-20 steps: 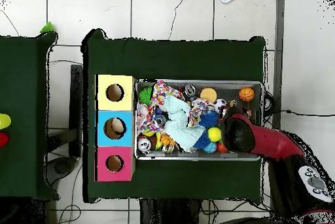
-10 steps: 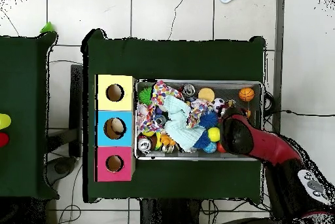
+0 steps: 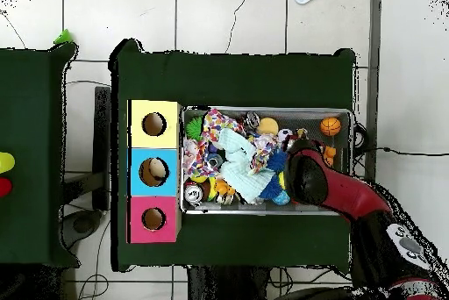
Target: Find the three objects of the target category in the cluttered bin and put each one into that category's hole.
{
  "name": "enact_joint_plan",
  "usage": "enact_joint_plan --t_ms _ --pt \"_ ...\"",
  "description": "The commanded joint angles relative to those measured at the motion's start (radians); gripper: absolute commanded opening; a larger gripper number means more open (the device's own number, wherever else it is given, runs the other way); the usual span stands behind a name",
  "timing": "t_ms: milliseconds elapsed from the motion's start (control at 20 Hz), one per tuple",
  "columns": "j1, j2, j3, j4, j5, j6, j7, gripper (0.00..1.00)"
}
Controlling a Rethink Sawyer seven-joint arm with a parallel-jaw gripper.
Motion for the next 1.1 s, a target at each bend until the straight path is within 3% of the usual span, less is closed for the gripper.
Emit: enact_joint_plan --t_ms 50,1100 --pt "0.063 0.017 0.033 0.185 0.074 0.085 0.247 0.00" --pt "0.058 0.003 0.058 0.238 0.195 0.162 0.214 0.00"
